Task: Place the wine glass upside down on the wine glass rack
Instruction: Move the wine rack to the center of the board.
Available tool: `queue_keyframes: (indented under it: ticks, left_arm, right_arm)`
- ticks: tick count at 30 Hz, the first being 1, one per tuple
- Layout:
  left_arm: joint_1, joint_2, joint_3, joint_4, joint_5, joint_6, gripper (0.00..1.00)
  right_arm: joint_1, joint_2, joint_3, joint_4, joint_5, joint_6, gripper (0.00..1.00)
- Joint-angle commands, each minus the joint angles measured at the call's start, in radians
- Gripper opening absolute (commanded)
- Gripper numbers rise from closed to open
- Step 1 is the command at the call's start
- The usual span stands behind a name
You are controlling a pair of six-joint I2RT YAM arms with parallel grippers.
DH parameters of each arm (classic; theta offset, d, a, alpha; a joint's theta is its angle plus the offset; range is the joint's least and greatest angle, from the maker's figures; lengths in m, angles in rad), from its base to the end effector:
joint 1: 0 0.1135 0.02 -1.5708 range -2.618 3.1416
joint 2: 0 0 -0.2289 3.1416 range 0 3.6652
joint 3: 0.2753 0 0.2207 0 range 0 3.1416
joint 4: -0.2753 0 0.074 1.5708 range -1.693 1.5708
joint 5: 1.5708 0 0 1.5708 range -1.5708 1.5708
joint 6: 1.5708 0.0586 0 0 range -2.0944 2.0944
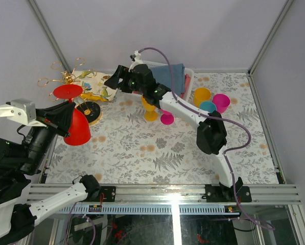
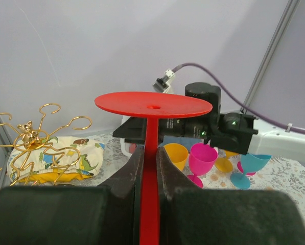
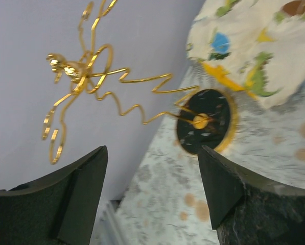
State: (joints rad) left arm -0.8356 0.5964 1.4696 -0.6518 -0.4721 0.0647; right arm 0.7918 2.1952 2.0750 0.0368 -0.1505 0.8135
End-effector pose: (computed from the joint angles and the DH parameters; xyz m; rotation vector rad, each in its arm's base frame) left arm 0.0494 -0.0149 0.4711 0.2175 1.3643 -0.3270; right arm 0.3474 0.3644 0.3223 -0.1071 1.8330 1.3078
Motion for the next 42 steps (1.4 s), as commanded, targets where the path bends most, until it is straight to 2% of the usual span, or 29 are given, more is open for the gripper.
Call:
queue_keyframes:
  ticks: [1,8,21,30,42]
  left_arm:
    - [0.005,0.006,0.02,0.015,-0.007,0.005,0.0]
    - [0.005,0.003,0.019,0.012,-0.005,0.004,0.0]
    - [0.006,-0.007,0.012,0.003,-0.005,-0.003,0.0]
    - [0.006,-0.01,0.012,0.001,-0.005,-0.004,0.0]
    - [0.005,-0.007,0.012,0.002,-0.013,-0.003,0.0]
  right_arm:
    - [0.064,0.016,0.041,0.242,-0.023,0.255,0.76]
    - [0.122,0.069,0.052,0.366,0.063,0.392,0.71]
    - [0.167,0.233,0.309,0.257,0.127,0.456,0.61]
    - [0.182,0.301,0.418,0.226,0.134,0.464,0.55]
    - [0.207,0.358,0.476,0.294,0.141,0.485,0.32]
